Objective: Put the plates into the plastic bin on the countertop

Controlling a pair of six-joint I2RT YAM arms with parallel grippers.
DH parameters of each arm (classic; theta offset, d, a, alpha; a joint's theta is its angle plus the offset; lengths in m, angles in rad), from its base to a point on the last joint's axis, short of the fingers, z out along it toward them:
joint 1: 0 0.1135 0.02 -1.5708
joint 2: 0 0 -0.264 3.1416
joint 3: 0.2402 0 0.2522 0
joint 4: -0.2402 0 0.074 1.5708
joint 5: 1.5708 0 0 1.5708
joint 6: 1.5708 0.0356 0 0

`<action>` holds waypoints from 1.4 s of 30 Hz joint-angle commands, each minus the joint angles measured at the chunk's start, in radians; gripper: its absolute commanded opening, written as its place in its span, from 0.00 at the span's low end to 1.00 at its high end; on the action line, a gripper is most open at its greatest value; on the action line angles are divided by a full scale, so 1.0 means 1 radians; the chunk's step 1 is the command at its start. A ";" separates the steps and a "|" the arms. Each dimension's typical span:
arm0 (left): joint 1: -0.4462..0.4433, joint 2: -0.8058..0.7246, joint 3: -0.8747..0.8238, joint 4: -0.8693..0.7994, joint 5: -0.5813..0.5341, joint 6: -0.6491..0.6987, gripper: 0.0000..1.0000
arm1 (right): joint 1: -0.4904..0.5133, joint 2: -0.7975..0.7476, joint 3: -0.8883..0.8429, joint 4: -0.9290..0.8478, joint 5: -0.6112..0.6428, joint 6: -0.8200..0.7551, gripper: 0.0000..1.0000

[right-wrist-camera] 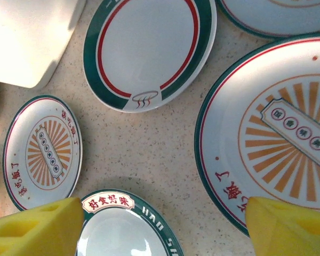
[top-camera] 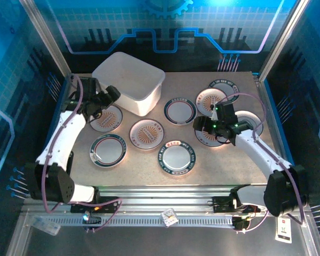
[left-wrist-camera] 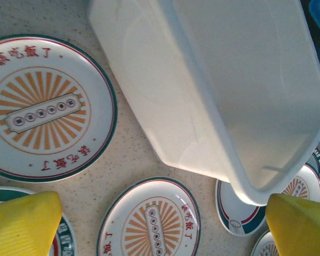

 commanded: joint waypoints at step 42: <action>-0.026 0.202 0.243 -0.056 -0.025 0.045 0.93 | 0.069 0.518 0.193 0.252 -0.030 0.524 0.55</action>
